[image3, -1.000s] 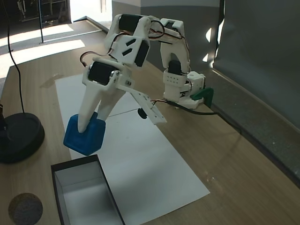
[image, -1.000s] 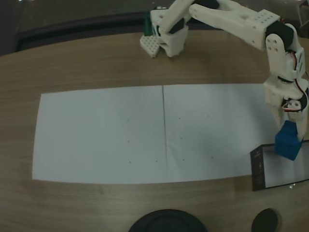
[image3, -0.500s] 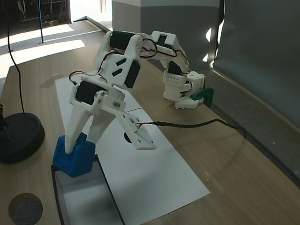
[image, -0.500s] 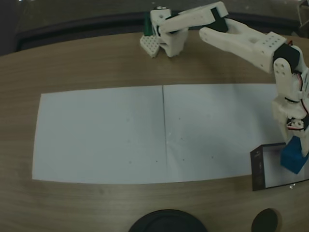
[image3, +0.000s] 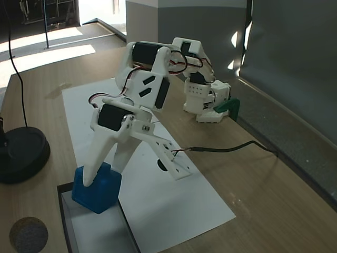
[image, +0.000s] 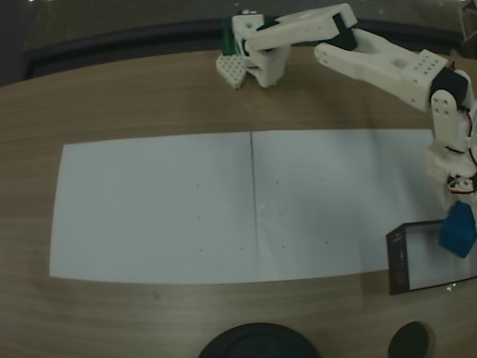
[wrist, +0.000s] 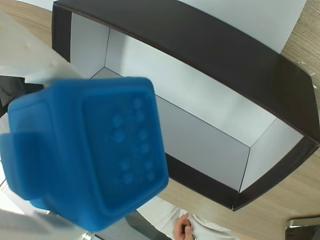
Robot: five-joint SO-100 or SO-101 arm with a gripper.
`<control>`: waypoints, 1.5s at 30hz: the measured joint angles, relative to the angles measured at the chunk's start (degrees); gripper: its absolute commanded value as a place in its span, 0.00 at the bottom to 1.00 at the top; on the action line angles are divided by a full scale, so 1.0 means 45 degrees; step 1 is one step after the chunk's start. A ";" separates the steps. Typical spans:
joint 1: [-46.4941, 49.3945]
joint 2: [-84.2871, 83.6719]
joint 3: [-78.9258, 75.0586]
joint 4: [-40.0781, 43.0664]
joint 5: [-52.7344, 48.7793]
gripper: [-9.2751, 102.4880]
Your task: Grab a blue square and put it in the box.
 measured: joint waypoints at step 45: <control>0.7988 3.3262 2.4434 0.1133 -0.2051 0.09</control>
